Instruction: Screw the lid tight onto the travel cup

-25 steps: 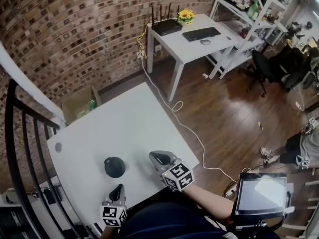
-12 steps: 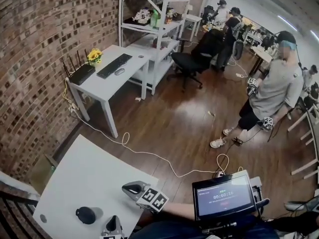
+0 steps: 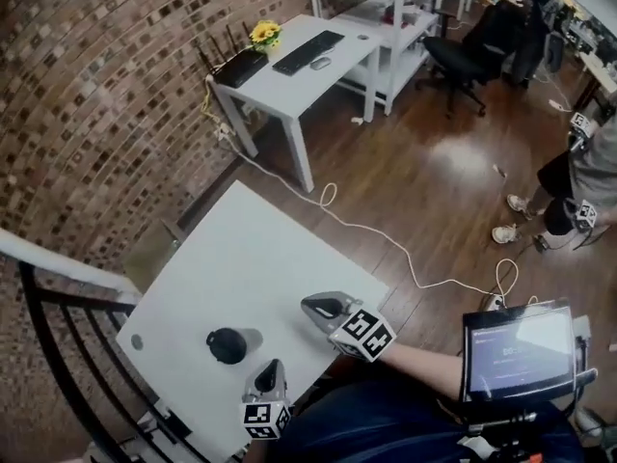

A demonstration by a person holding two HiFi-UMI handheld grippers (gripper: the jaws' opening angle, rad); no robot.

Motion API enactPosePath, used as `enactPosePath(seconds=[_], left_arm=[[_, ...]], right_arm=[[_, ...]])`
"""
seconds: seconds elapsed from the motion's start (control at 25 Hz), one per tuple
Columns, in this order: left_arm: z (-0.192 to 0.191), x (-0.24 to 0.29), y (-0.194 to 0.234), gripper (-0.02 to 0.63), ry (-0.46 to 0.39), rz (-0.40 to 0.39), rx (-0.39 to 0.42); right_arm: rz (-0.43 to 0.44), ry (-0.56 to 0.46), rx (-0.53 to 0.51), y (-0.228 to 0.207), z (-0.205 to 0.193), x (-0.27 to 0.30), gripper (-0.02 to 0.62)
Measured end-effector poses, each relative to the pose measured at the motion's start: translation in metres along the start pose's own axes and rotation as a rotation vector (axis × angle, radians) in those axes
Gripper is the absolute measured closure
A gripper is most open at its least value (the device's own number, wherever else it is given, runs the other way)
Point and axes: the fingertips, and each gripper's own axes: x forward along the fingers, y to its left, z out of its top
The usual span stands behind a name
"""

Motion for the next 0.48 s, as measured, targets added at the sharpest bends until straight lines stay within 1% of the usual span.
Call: enactPosePath(seconds=[0.08, 0.16, 0.2, 0.32, 0.4, 0.48], left_arm=[[0.014, -0.001, 0.008, 0.6, -0.017, 0.059, 0.004], [0.033, 0.014, 0.032, 0.6, -0.043, 0.077, 0.024], [0.04, 0.019, 0.044, 0.6, -0.056, 0.081, 0.021], [0.044, 0.016, 0.07, 0.6, -0.095, 0.114, -0.051], [0.046, 0.005, 0.083, 0.6, -0.123, 0.139, -0.1], [0.044, -0.005, 0.093, 0.6, -0.145, 0.16, -0.129]], right_arm=[[0.044, -0.027, -0.006, -0.005, 0.008, 0.011, 0.584], [0.038, -0.077, -0.011, -0.019, 0.021, 0.032, 0.584], [0.029, -0.09, -0.019, -0.024, 0.025, 0.042, 0.584], [0.034, -0.078, -0.073, -0.022, 0.033, 0.068, 0.584], [0.052, -0.064, -0.123, -0.011, 0.041, 0.086, 0.584], [0.065, -0.06, -0.186, 0.0, 0.047, 0.101, 0.584]])
